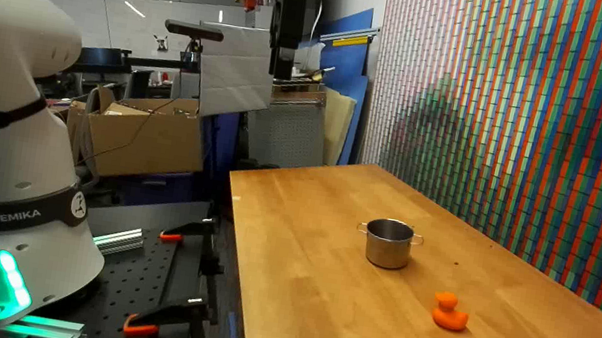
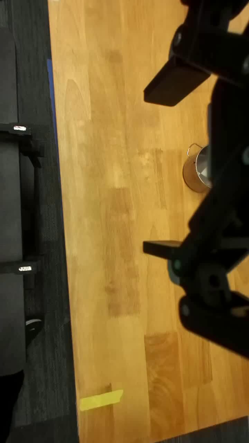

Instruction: Place the orange rubber duck inside the silver pot

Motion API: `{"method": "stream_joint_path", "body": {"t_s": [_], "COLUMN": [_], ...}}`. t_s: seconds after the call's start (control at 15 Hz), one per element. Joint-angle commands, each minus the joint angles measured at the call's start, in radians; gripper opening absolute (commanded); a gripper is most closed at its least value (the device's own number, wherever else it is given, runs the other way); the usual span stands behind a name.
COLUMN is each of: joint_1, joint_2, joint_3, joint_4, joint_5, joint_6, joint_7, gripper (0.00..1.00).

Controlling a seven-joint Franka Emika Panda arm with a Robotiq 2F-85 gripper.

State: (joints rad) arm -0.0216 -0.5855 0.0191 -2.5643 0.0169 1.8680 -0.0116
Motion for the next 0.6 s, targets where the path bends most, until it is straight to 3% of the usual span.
{"method": "stream_joint_path", "body": {"t_s": [0.0, 0.53], "joint_1": [0.009, 0.011], "joint_2": [0.0, 0.011], "joint_3": [-0.008, -0.015], "joint_4": [0.002, 0.007], "joint_5": [-0.004, -0.006], "joint_6": [-0.002, 0.014], "joint_7": [0.004, -0.018], "gripper": [1.0, 1.0]}}
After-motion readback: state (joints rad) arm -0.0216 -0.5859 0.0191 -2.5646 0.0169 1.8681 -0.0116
